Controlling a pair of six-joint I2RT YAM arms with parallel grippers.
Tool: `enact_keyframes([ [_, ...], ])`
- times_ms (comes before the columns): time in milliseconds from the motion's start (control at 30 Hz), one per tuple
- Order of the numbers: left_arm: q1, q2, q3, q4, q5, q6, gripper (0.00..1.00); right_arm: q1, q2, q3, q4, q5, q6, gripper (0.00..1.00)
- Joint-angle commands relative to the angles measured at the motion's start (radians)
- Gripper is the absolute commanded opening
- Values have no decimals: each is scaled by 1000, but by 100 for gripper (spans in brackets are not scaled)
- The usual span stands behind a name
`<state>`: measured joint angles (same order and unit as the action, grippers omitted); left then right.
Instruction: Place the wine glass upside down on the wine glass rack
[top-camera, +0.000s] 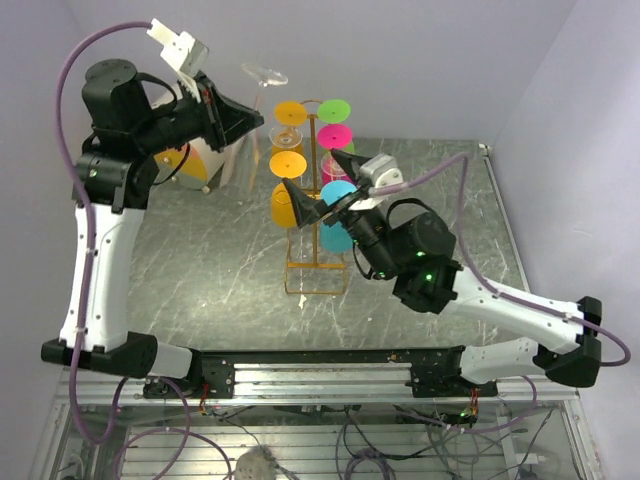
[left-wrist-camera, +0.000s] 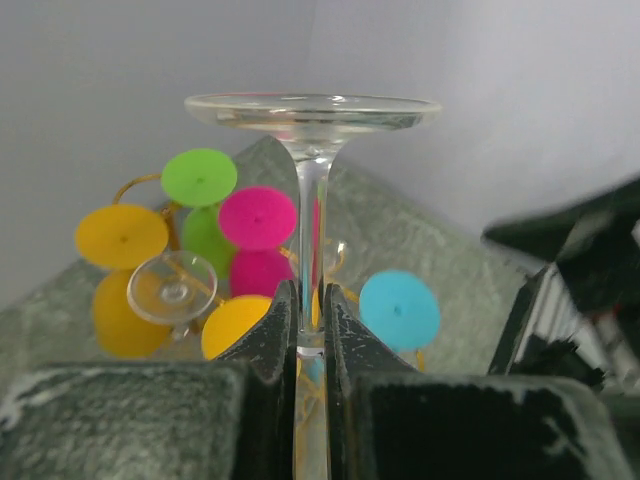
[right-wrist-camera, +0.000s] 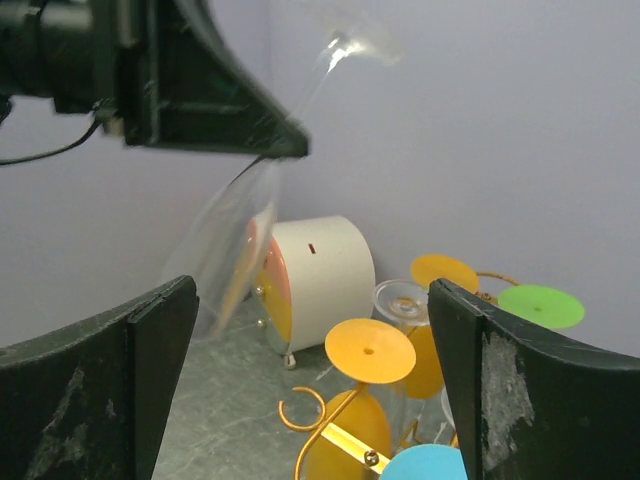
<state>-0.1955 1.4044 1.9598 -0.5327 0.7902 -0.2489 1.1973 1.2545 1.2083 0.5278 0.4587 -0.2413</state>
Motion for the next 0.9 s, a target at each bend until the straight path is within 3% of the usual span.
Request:
enact_keyframes([
  [0,8,-86,32,-322,-48,354,7,3,-31,79,-224,44,73,100],
  [67,9,-119,-26,-346,-72,415,7,-36,1,147,-360,158,147,100],
  [167,13,-164,-114,-371,-66,503,7,-291,49,285,-639,40,433,100],
  [267,16,-201,-142,-408,-36,580,7,-426,-33,204,-563,-47,539,100],
  [433,18,-300,-282,-452,40,807,7,-515,-87,187,-611,42,564,100],
  [600,25,-483,-628,-163,15,848,7,-545,-141,104,-598,3,572,100],
  [733,26,-623,-897,225,1,726,7,-556,-171,81,-615,-26,583,100],
  [867,27,-565,-918,252,28,694,7,-562,-191,82,-650,-25,588,100],
])
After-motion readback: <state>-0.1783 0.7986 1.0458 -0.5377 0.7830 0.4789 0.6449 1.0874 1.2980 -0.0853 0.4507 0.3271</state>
